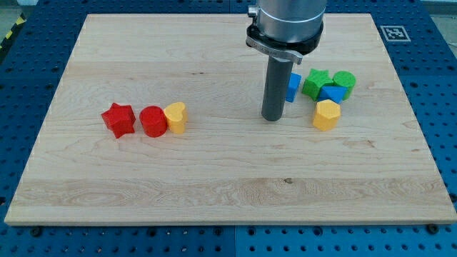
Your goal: Separate yellow heart from red circle
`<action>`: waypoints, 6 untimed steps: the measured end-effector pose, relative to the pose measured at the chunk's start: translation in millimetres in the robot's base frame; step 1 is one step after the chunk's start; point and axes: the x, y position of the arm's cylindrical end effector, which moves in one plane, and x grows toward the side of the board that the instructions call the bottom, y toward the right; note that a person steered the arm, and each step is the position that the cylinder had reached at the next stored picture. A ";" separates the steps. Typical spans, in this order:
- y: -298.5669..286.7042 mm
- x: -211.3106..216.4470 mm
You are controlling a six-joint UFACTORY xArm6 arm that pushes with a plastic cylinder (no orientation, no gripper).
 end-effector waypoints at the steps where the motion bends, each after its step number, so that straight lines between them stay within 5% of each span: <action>1: -9.8 0.0; 3: -63.0 -47.1; 6: -161.5 -39.2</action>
